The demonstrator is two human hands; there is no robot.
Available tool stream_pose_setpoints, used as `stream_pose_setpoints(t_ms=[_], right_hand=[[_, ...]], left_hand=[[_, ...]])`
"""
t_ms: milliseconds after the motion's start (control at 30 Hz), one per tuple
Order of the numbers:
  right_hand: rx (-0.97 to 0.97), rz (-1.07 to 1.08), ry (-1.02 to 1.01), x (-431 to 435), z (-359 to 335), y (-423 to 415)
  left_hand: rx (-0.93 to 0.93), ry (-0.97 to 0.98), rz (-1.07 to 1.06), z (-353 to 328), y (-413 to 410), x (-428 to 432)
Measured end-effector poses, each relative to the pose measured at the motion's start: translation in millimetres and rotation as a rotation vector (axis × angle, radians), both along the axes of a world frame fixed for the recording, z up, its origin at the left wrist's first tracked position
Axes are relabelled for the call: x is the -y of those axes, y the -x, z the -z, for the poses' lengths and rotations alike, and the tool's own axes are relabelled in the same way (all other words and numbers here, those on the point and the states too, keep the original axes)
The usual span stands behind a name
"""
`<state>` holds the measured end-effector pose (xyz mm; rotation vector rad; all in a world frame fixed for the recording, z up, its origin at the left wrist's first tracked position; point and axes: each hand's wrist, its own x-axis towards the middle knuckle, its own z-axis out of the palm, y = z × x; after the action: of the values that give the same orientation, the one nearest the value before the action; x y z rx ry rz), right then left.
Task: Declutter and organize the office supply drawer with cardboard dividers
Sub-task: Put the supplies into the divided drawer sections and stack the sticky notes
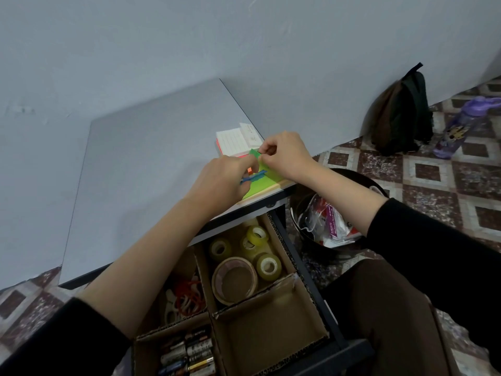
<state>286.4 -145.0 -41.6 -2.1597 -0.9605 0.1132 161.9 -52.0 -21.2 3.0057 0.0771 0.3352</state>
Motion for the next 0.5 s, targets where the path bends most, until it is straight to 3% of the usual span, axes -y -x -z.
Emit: stream_pose_setpoints(t_ms=[200, 500], right_hand=[[-0.009, 0.003, 0.007, -0.8, 0.6, -1.4], [0.01, 0.007, 0.015, -0.7, 0.8, -1.4]], left_hand=[[0.051, -0.089, 0.156, 5.8, 2.7, -8.6], [0.092, 0.009, 0.192, 10.2, 2.8, -13.2]])
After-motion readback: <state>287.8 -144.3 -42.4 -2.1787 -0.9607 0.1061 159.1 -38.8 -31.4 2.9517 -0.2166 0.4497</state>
